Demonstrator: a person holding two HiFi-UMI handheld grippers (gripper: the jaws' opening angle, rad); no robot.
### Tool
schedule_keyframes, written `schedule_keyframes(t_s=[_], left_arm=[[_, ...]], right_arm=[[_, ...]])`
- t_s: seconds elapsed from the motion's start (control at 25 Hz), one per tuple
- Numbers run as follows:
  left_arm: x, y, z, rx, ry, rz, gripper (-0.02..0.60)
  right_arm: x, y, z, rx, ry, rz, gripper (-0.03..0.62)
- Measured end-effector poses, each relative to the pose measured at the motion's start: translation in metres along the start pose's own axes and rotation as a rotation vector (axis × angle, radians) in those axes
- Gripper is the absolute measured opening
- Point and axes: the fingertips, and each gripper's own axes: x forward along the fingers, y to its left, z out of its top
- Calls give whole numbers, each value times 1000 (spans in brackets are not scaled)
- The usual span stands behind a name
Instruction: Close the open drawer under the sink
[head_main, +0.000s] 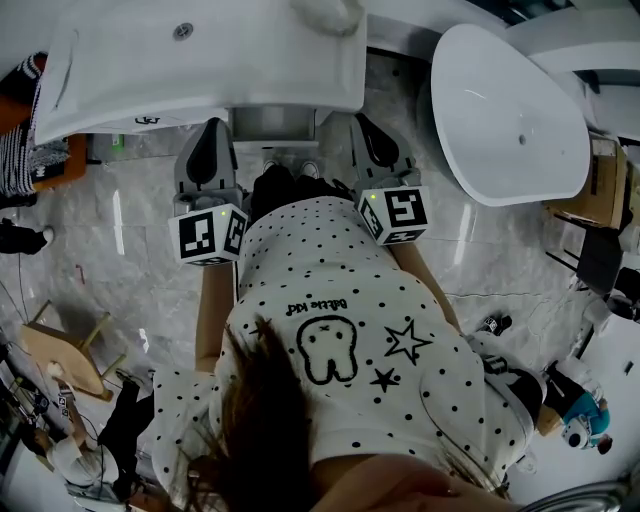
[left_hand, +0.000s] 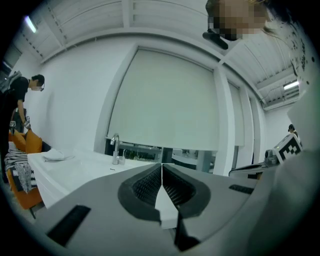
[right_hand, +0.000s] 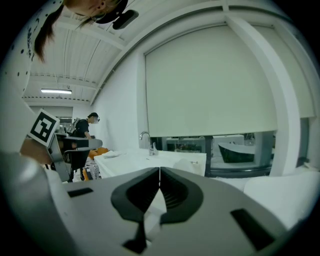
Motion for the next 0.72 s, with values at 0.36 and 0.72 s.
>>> schedule_keyframes(t_s=[0.36,0.72], left_arm=[[-2,1,-10,9,34,5,10],[-3,1,-55,38,193,-50,9]], right_arm=[[-2,0,-2,-6,2,5,14],[-3,-4,-2,-15,9,-6,14]])
